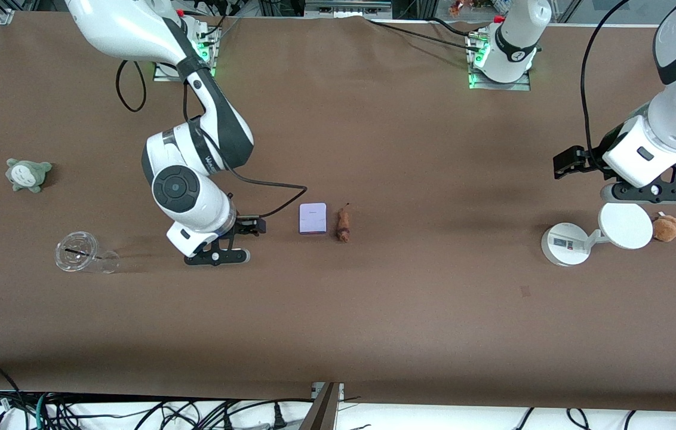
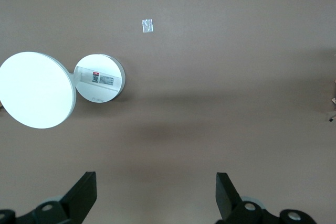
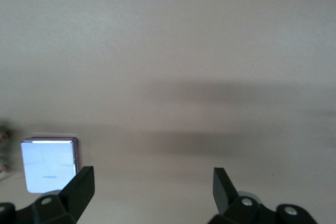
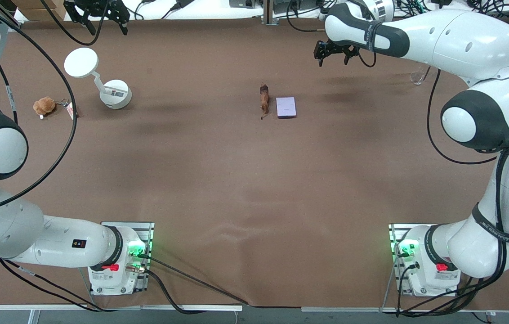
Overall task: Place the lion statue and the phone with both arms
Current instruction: 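Move the right gripper toward the phone while the left gripper reaches the lion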
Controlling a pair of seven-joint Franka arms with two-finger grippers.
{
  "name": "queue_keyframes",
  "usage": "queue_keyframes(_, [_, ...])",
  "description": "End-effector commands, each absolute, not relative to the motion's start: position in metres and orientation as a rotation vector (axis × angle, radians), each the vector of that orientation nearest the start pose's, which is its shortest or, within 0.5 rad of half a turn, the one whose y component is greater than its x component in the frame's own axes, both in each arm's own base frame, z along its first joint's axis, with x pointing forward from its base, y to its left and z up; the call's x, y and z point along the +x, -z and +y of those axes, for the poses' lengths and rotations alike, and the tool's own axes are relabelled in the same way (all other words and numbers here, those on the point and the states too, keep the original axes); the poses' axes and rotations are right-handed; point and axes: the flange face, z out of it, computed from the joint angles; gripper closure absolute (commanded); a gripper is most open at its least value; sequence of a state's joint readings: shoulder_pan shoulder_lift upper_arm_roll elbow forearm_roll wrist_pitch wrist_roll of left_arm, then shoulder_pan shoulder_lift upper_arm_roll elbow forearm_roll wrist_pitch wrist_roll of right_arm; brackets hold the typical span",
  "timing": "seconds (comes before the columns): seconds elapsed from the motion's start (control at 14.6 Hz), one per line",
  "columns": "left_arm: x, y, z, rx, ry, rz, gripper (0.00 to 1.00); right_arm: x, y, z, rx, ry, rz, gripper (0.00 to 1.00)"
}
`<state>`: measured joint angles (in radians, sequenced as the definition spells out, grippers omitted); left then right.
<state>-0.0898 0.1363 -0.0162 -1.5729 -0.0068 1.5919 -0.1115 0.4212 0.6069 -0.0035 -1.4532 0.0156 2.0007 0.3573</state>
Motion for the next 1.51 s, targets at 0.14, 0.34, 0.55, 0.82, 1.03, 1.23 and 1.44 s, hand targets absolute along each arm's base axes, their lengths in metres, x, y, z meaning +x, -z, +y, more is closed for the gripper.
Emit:
queue_keyframes(0.14, [0.596, -0.542, -0.072, -3.108, -0.187, 0.016, 0.0, 0.648, -0.325, 0.288, -3.141, -0.078, -0.052, 0.0])
queue_keyframes(0.34, [0.598, -0.549, -0.068, -3.116, -0.162, 0.023, 0.0, 0.647, -0.324, 0.289, -3.142, -0.08, -0.052, 0.0])
queue_keyframes(0.55, [0.603, -0.538, -0.074, -3.108, -0.189, 0.042, 0.0, 0.646, -0.317, 0.29, -3.144, -0.094, -0.053, 0.0])
queue_keyframes(0.82, [0.611, -0.515, -0.076, -3.118, -0.261, 0.023, 0.0, 0.646, -0.313, 0.298, -3.138, -0.069, -0.067, 0.0])
queue_keyframes(1.03, [0.611, -0.503, -0.103, -3.222, -0.326, -0.053, 0.0, 0.641, -0.309, 0.309, -3.142, -0.074, -0.022, 0.0])
queue_keyframes(1.23, [0.624, -0.467, -0.143, -3.294, -0.377, -0.195, 0.0, 0.637, -0.306, 0.32, -3.141, -0.062, 0.011, 0.0])
queue_keyframes(1.44, [0.626, -0.411, -0.248, -3.279, -0.287, -0.347, 0.0, 0.639, -0.307, 0.316, -3.14, -0.057, 0.019, 0.0])
